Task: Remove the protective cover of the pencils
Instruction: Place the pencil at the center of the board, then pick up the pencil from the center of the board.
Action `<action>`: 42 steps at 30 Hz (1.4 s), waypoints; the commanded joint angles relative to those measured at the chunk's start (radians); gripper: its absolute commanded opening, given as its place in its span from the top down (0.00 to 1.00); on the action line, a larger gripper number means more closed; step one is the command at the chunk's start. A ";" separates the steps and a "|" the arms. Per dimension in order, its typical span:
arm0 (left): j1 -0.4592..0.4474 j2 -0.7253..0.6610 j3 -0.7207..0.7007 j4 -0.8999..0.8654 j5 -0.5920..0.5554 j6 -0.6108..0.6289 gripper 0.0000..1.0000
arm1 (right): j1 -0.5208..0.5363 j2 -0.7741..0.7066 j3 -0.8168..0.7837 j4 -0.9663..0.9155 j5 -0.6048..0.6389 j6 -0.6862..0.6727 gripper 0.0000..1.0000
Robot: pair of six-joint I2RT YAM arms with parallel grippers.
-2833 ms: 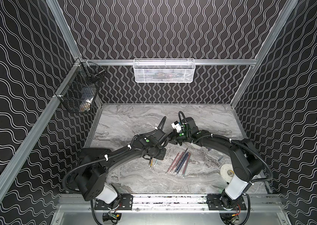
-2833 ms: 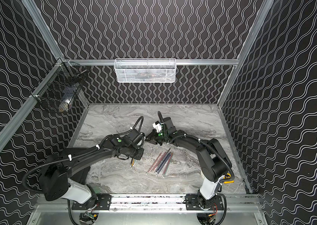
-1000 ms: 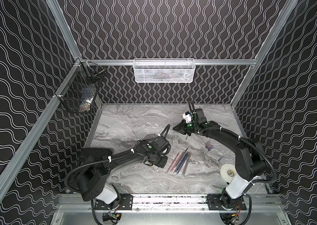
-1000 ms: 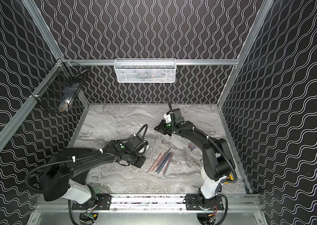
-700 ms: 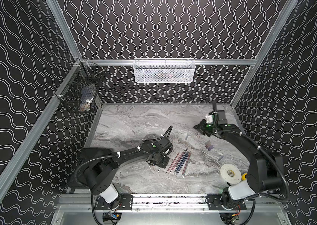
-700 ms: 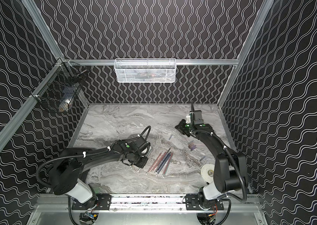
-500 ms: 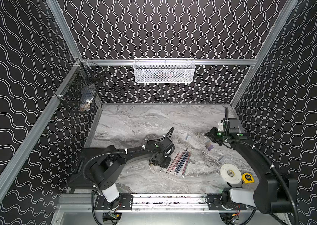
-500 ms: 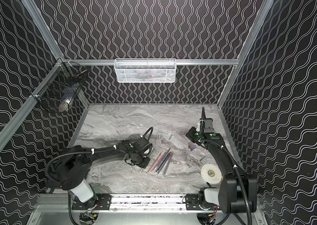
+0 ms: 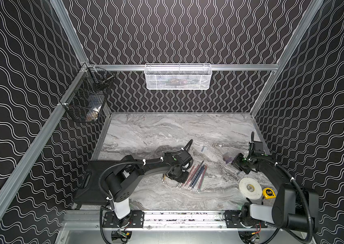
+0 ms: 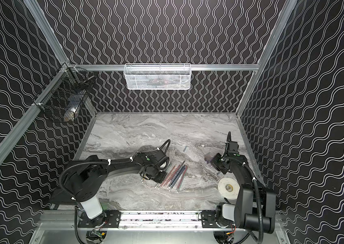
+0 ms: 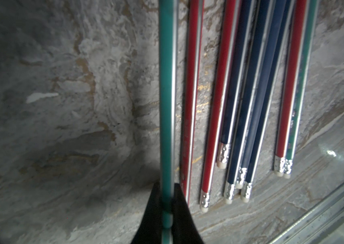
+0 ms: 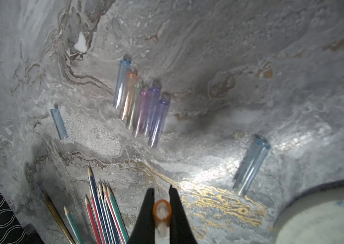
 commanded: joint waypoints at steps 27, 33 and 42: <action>0.156 -0.159 -0.020 -0.154 -0.194 0.040 0.61 | -0.049 0.117 -0.051 0.093 -0.022 0.043 0.61; 0.175 -0.149 -0.042 -0.143 -0.190 0.044 0.63 | -0.050 0.061 -0.057 0.084 -0.025 0.043 0.61; 0.181 -0.104 -0.040 -0.127 -0.181 0.050 0.63 | -0.050 -0.127 -0.031 0.008 -0.017 -0.004 0.53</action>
